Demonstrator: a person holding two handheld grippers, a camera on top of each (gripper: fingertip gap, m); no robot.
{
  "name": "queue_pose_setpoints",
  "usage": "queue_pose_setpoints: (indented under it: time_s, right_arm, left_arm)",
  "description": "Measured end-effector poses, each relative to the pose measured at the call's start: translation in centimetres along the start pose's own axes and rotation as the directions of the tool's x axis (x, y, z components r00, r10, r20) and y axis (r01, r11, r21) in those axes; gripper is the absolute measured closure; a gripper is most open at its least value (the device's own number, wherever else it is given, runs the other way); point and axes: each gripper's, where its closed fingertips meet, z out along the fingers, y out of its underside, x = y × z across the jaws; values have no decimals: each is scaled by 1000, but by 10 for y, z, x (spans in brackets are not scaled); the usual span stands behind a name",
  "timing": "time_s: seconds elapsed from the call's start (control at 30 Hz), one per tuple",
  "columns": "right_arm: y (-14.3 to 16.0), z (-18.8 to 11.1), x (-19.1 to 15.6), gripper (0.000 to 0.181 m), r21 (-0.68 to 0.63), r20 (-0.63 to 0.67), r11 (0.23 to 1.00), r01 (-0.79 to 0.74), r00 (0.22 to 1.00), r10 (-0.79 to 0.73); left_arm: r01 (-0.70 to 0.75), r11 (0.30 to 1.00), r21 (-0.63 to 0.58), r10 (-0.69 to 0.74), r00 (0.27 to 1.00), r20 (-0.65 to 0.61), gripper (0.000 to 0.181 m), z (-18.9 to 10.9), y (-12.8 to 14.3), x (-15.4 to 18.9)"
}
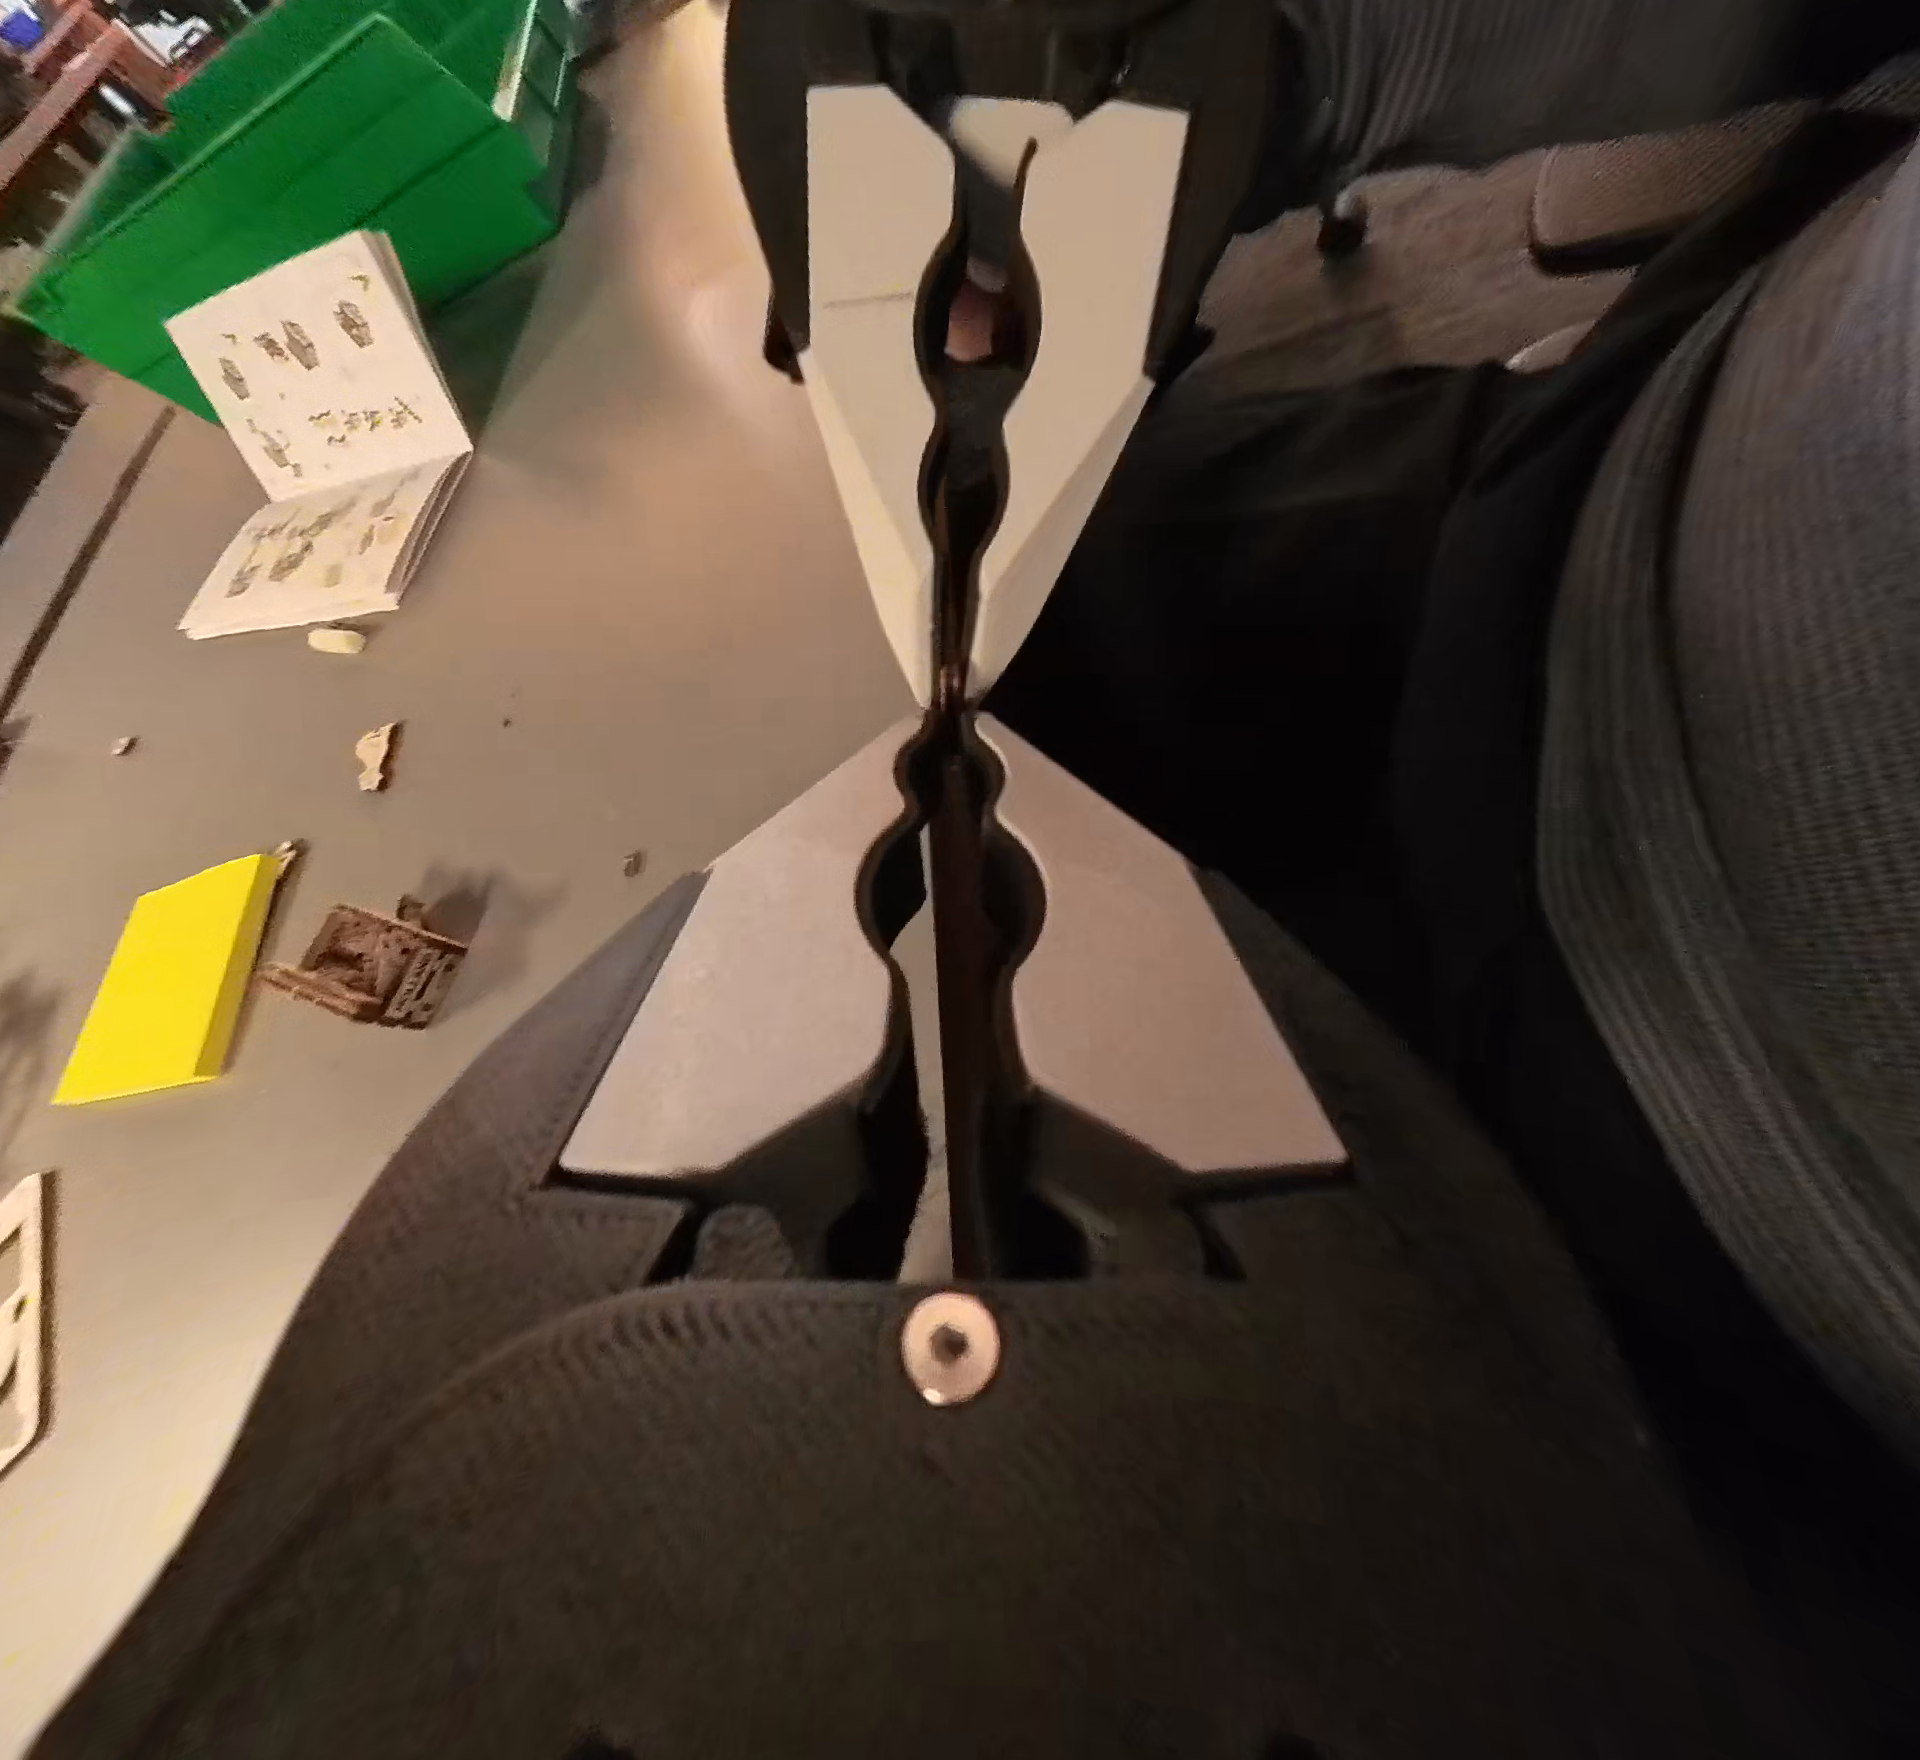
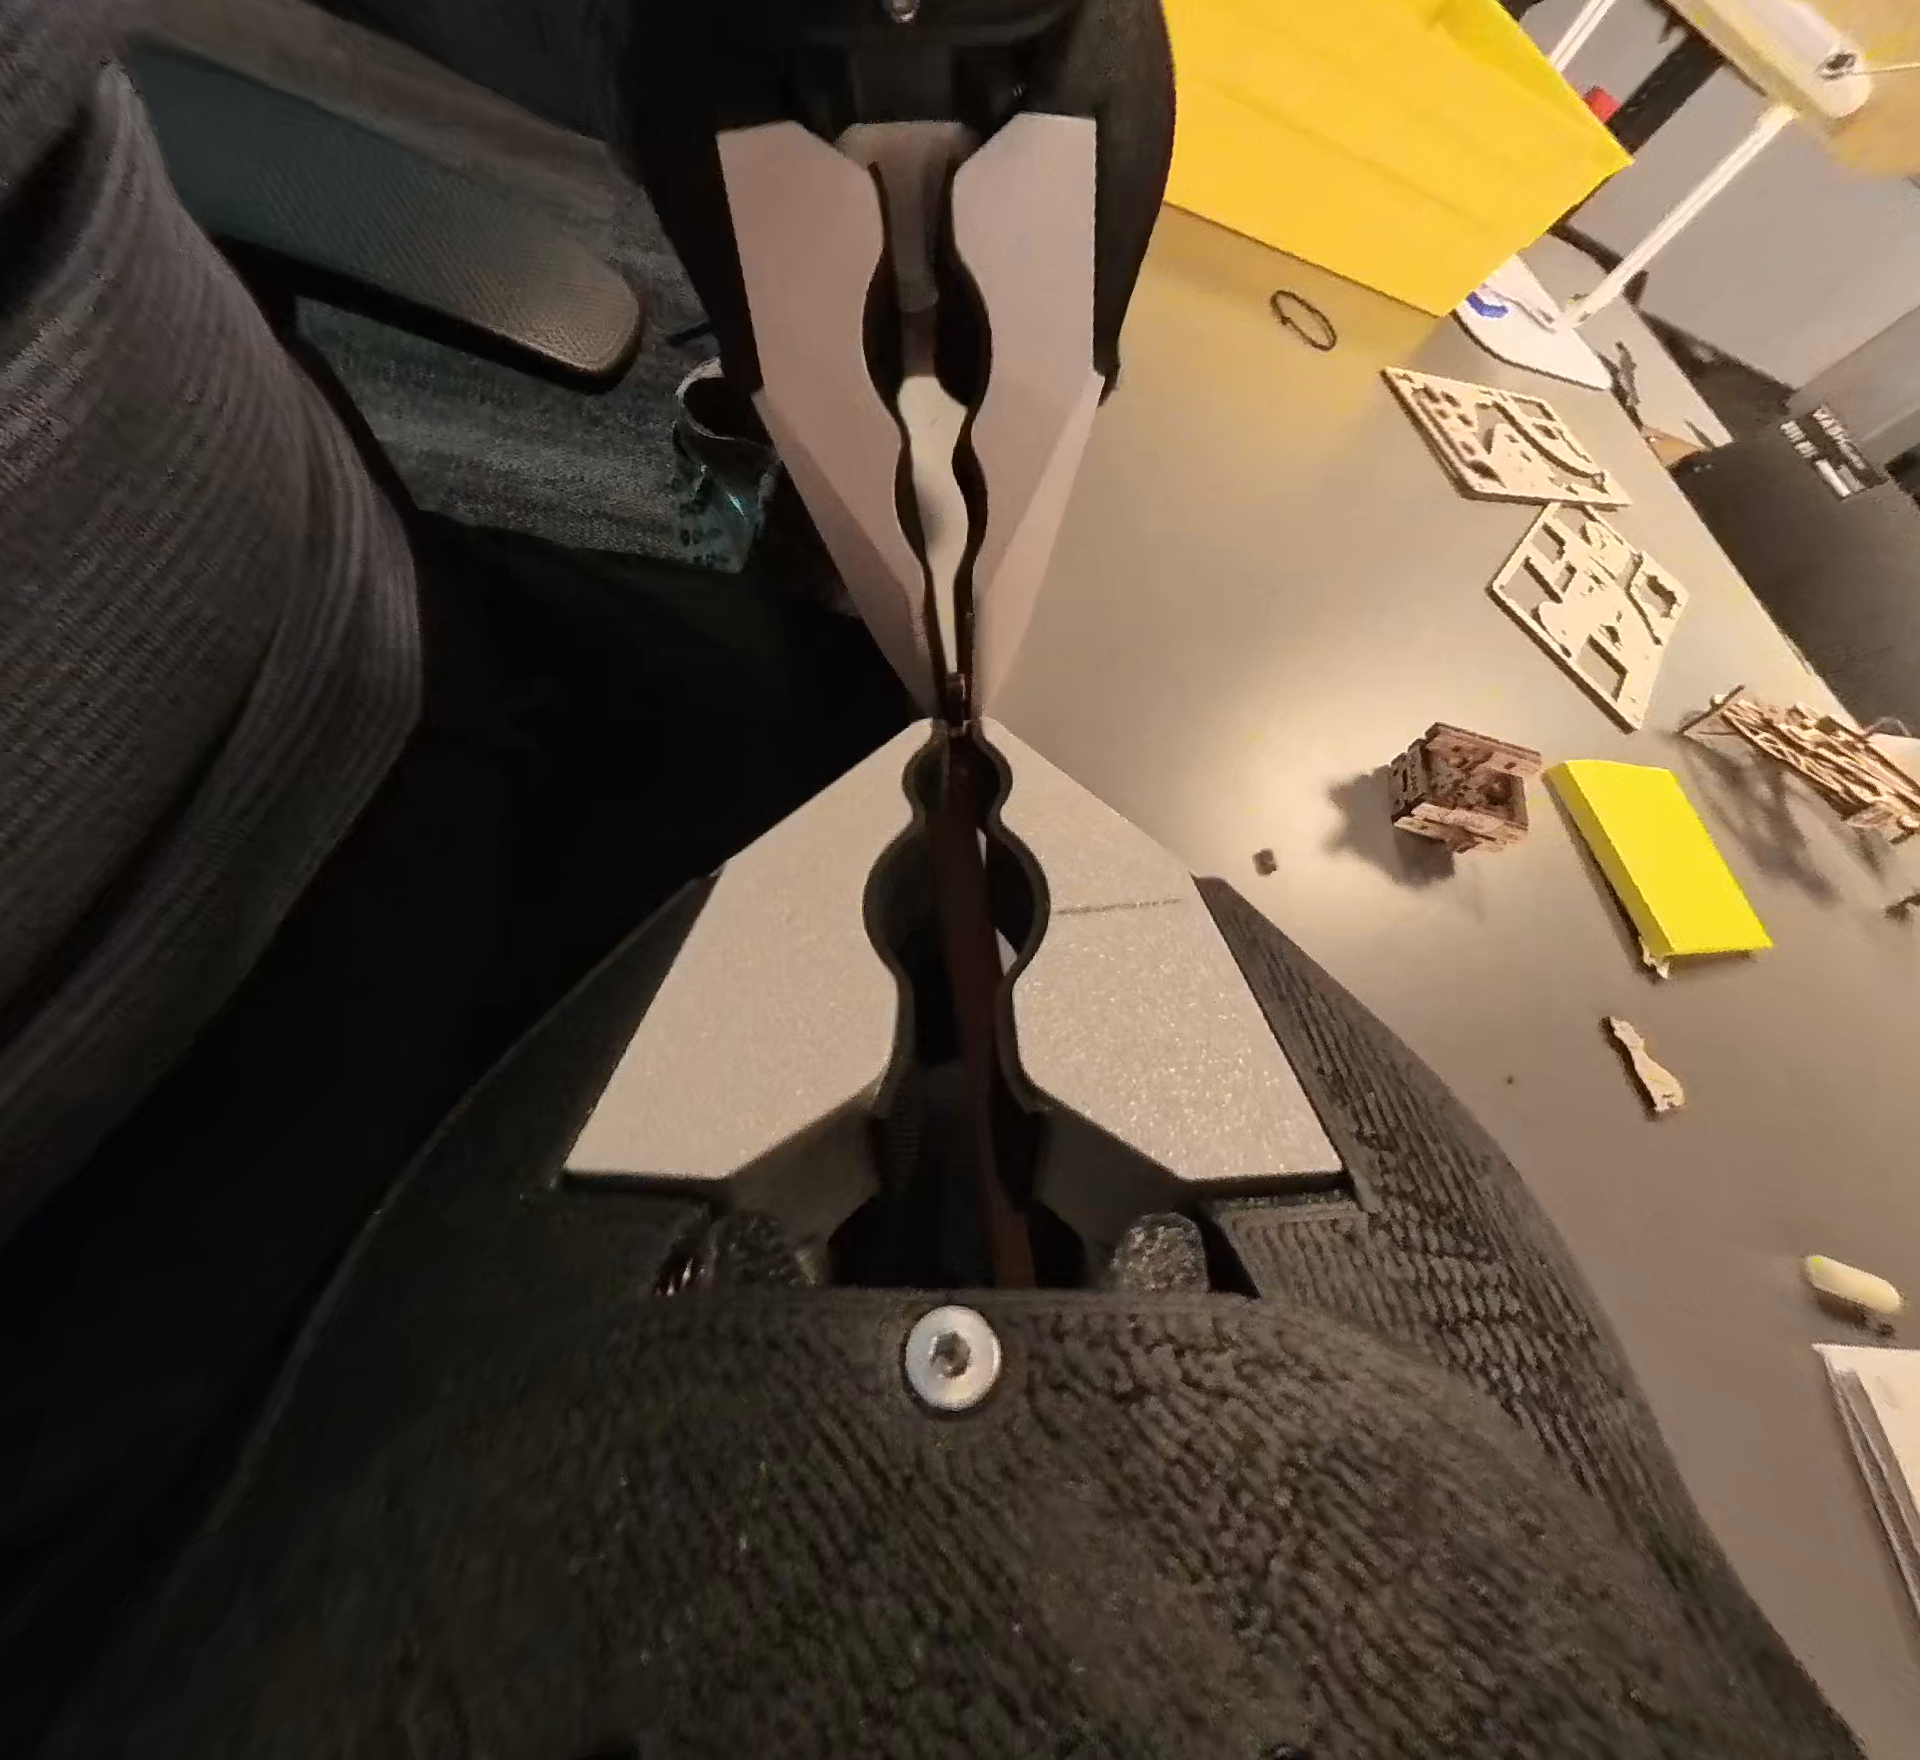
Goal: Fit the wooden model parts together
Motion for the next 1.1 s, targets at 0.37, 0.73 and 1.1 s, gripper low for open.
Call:
queue_pose_setpoints:
  time_s: [0.37, 0.73, 1.1]
  right_arm:
    - [10, -17, 112, 181, 30, -93, 935, -352, 931, 353]
    - [42, 34, 168, 181, -189, -13, 881, -433, 898, 439]
    - [57, 58, 172, 181, -313, 52, 872, -376, 910, 412]
  left_arm:
    - [204, 978, -45, -196, 971, 134, 104, -2, 59, -132]
    - [129, 990, -57, -139, 962, -234, 112, 32, 97, -169]
    - [97, 990, -106, -125, 946, -299, 133, 38, 105, -166]
